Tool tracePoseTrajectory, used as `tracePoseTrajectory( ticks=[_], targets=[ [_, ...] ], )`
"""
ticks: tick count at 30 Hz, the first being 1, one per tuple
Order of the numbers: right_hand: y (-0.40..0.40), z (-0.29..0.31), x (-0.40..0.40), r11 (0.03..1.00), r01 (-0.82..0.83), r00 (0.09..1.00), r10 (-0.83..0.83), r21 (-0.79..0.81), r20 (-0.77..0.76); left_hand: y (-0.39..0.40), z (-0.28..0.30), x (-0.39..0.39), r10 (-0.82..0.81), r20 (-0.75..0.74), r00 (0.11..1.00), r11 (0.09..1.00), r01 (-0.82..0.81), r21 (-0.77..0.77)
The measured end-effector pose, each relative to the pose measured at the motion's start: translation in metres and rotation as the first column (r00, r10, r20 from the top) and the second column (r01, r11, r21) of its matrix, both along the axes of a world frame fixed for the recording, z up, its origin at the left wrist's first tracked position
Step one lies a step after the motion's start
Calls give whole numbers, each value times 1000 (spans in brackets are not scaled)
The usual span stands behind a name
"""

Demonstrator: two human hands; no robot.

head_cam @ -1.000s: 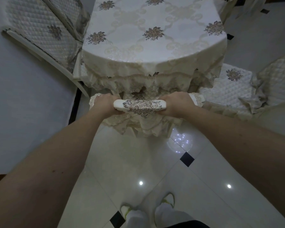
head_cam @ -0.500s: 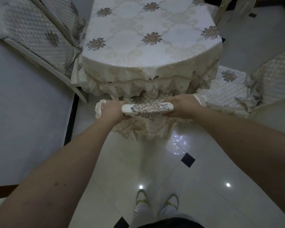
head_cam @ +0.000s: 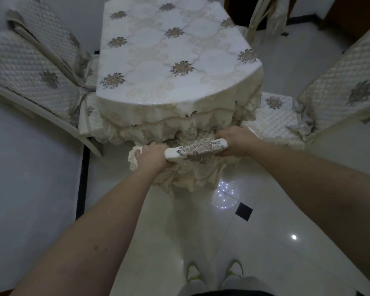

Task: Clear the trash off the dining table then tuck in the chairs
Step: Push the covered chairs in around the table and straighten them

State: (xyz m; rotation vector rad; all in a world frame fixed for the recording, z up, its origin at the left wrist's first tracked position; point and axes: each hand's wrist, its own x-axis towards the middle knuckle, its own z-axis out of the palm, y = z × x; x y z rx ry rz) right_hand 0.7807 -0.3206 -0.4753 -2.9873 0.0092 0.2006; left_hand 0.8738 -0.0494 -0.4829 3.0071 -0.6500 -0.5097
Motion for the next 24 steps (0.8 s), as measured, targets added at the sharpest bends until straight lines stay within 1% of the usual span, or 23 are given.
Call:
tracePoseTrajectory(
  ticks=[1, 3, 6, 8, 10, 12, 14, 16, 18, 24],
  targets=[
    [1, -1, -2, 999, 53, 998, -53, -9, -17, 1, 0, 0, -8, -1, 1000, 1000, 8, -3],
    [6, -4, -8, 983, 181, 983, -181, 26, -11, 2, 2, -1, -16, 0, 1000, 1000, 16, -12],
    [21, -7, -27, 912, 394, 915, -401, 115, 44, 0, 7, -5, -11, -2, 1000, 1000, 11, -26],
    [34, -8, -47, 875, 473, 876, -480, 103, 50, 0, 10, -8, -6, 13, 1000, 998, 7, -57],
    [42, -5, -72, 885, 460, 885, -464, 69, 46, 4, 11, -11, -13, -8, 1000, 995, 12, -95],
    [41, 5, -100, 888, 453, 889, -457, 76, 41, 7, 17, -14, -64, -38, 997, 994, 60, -93],
    [33, 16, -126, 903, 430, 901, -431, 26, 47, 2, 26, -21, -167, -12, 986, 982, 165, -87],
    [22, 26, -147, 912, 405, 912, -399, -60, 97, -16, 43, -36, -279, 13, 960, 948, 278, -155],
    [10, 42, -164, 894, 443, 893, -431, -74, 130, -42, 60, -57, -361, 20, 933, 905, 355, -236],
    [-31, 85, -226, 820, 565, 807, -528, -87, 265, -131, 110, -133, -471, 136, 872, 791, 485, -372]
  ],
)
